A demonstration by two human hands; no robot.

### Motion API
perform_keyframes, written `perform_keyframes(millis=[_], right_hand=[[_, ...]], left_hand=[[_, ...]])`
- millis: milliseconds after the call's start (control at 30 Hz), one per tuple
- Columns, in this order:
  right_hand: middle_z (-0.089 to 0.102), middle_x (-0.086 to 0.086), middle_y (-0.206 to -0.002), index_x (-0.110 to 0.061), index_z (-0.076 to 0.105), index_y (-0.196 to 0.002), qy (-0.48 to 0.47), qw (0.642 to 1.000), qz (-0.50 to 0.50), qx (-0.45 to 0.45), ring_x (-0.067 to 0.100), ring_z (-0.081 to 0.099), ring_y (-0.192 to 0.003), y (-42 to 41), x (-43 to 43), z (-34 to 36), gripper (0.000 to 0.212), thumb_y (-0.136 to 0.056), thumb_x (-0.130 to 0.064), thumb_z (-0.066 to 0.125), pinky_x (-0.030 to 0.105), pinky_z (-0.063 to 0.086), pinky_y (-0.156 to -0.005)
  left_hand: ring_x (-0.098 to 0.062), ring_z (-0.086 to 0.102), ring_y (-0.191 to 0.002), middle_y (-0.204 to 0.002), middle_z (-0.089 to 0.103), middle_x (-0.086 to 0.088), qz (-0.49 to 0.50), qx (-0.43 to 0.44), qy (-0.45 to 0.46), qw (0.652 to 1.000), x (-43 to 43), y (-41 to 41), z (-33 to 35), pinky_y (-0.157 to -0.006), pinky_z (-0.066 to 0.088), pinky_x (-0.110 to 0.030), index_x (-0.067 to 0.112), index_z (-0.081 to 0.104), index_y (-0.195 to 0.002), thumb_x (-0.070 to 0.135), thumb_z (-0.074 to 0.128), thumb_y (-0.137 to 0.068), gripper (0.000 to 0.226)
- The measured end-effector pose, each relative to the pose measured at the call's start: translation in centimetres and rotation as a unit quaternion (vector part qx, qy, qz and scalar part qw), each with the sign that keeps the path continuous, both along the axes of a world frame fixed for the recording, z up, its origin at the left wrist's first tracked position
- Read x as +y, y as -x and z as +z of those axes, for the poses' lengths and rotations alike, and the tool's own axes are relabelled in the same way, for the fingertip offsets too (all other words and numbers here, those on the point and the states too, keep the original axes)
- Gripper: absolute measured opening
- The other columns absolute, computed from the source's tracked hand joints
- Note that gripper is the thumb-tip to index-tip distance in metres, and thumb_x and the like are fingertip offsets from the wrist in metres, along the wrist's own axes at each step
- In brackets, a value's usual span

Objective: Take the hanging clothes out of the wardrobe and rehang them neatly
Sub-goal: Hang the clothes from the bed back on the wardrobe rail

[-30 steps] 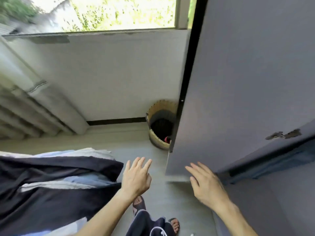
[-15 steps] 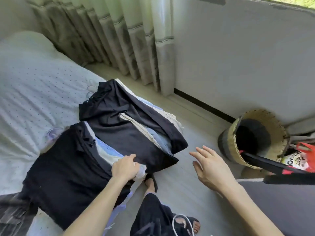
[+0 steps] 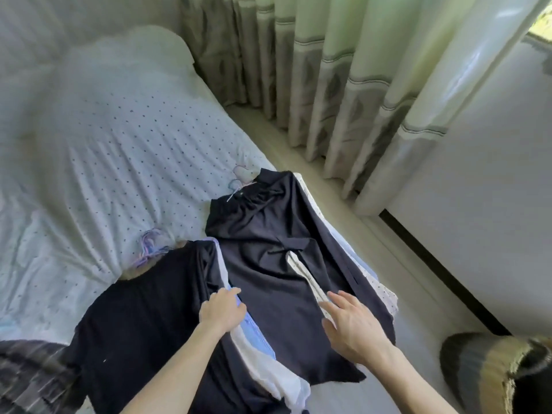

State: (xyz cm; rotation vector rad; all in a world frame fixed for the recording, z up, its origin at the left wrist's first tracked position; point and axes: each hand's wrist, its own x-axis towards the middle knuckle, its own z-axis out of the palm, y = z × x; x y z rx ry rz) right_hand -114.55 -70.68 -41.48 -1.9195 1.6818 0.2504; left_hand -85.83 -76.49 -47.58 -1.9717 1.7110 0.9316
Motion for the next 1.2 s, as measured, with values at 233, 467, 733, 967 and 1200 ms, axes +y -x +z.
perform_keyframes(millis=[233, 467, 733, 967, 1200], right_hand=[[0.027, -0.005, -0.161, -0.027, 0.033, -0.151, -0.016, 1.0, 0.026, -0.006, 0.022, 0.018, -0.151, -6.0, -15.2, -4.9, 0.051, -0.102, -0.038, 0.036, 0.035, 0.024, -0.12], [0.013, 0.001, -0.166, -0.026, 0.024, -0.156, -0.094, 0.995, 0.0, 0.02, 0.023, 0.01, -0.152, -8.8, -23.4, -14.7, 0.061, -0.099, -0.038, 0.042, 0.039, 0.021, -0.121], [-0.019, 0.0, -0.165, -0.033, -0.007, -0.158, -0.175, 0.983, -0.015, 0.059, 0.027, -0.012, -0.153, -9.2, -22.6, -20.7, 0.083, -0.095, -0.044, 0.046, 0.048, 0.015, -0.122], [-0.016, -0.002, -0.165, -0.034, 0.001, -0.158, -0.217, 0.971, -0.097, 0.0, 0.022, -0.012, -0.153, -9.6, -21.9, -19.8, 0.081, -0.093, -0.049, 0.048, 0.046, 0.017, -0.122], [0.044, -0.003, -0.151, -0.022, 0.037, -0.15, -0.155, 0.942, -0.264, -0.138, 0.013, 0.041, -0.138, -11.4, -22.4, -14.1, 0.067, -0.095, -0.058, 0.05, 0.025, 0.032, -0.11]], left_hand=[[-0.026, 0.043, -0.136, -0.152, 0.04, -0.002, 0.092, 0.06, 0.012, 0.994, -13.9, -5.3, -3.3, -0.104, 0.043, -0.041, 0.025, 0.04, -0.149, 0.035, 0.048, -0.097, 0.053], [-0.029, 0.045, -0.133, -0.15, 0.039, -0.01, 0.192, 0.104, 0.013, 0.976, -25.6, -9.3, -10.9, -0.109, 0.041, -0.045, 0.022, 0.035, -0.151, 0.035, 0.052, -0.093, 0.062], [-0.026, 0.055, -0.121, -0.128, 0.056, 0.003, 0.304, 0.182, -0.002, 0.935, -30.1, -11.4, -17.8, -0.101, 0.045, -0.038, 0.017, 0.041, -0.141, 0.039, 0.064, -0.092, 0.058], [-0.029, 0.06, -0.107, -0.109, 0.062, 0.001, 0.345, 0.181, 0.071, 0.918, -29.4, -10.1, -17.4, -0.088, 0.047, -0.038, 0.018, 0.052, -0.117, 0.034, 0.061, -0.093, 0.03], [-0.016, 0.059, -0.108, -0.113, 0.065, 0.01, 0.335, 0.313, 0.147, 0.876, -23.8, -6.6, -9.9, -0.093, 0.044, -0.033, 0.025, 0.059, -0.123, 0.022, 0.058, -0.097, 0.026]])
